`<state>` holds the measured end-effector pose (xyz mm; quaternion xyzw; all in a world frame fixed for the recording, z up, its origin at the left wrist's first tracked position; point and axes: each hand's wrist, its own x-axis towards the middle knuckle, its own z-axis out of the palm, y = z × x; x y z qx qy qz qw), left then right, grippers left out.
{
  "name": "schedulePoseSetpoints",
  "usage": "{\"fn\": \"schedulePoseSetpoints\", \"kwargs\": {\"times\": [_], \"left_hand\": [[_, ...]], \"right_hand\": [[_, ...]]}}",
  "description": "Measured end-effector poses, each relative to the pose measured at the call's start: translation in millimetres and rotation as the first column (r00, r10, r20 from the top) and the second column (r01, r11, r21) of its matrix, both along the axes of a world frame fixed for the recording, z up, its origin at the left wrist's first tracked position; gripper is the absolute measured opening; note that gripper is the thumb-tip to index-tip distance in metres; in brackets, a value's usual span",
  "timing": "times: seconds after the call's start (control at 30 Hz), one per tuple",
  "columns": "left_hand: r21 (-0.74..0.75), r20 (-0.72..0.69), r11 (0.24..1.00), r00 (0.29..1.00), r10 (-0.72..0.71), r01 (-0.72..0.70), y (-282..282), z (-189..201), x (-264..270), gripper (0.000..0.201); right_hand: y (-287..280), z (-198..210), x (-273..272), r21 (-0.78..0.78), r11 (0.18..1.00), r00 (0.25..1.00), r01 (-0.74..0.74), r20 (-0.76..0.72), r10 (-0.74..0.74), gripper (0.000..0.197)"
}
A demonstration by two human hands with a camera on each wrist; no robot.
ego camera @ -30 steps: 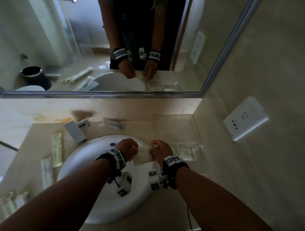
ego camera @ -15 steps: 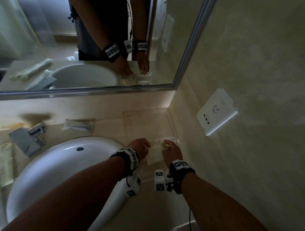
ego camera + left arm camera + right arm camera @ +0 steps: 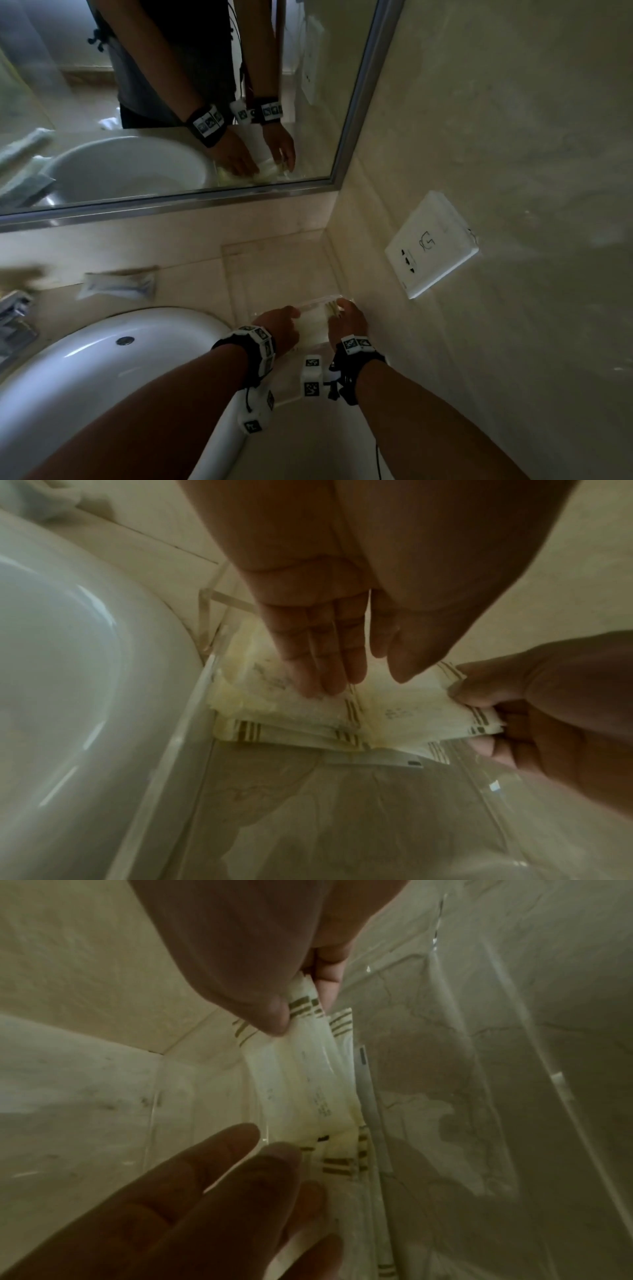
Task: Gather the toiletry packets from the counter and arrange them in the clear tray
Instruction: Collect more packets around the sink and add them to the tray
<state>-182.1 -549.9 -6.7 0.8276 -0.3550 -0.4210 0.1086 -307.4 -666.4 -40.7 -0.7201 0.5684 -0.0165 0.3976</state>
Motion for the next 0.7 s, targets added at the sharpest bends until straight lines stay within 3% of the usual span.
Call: {"fn": "schedulePoseSetpoints", "kwargs": {"times": [0.1, 0.3, 0.53, 0.7], "left_hand": [[0.051, 0.003, 0.997, 0.998, -0.064, 0.064, 0.3, -4.9, 1.5, 0.051], [0.088, 0.079, 0.980, 0.979, -0.186, 0.179, 5.9, -10.1, -0.7, 0.043], [0.079, 0.082, 0.959, 0.957, -0.279, 0.272, 6.6, -8.7, 1.1, 0.047], [0.033, 0.179, 0.914, 0.897, -0.405, 0.405, 8.3, -5.7, -2.0, 0.043]], "right_hand": [[-0.2, -4.6, 2.4, 0.041, 0.999, 0.996, 0.003, -0.087, 0.000, 0.046], [6.7, -15.5, 5.7, -0.036, 0.992, 0.967, -0.120, -0.230, 0.109, 0.058], [11.5, -17.4, 15.7, 0.056, 0.992, 0.977, -0.110, -0.177, 0.119, 0.041], [15.8, -17.1, 12.0, -0.011, 0.985, 0.949, -0.170, -0.273, 0.161, 0.062]]}}
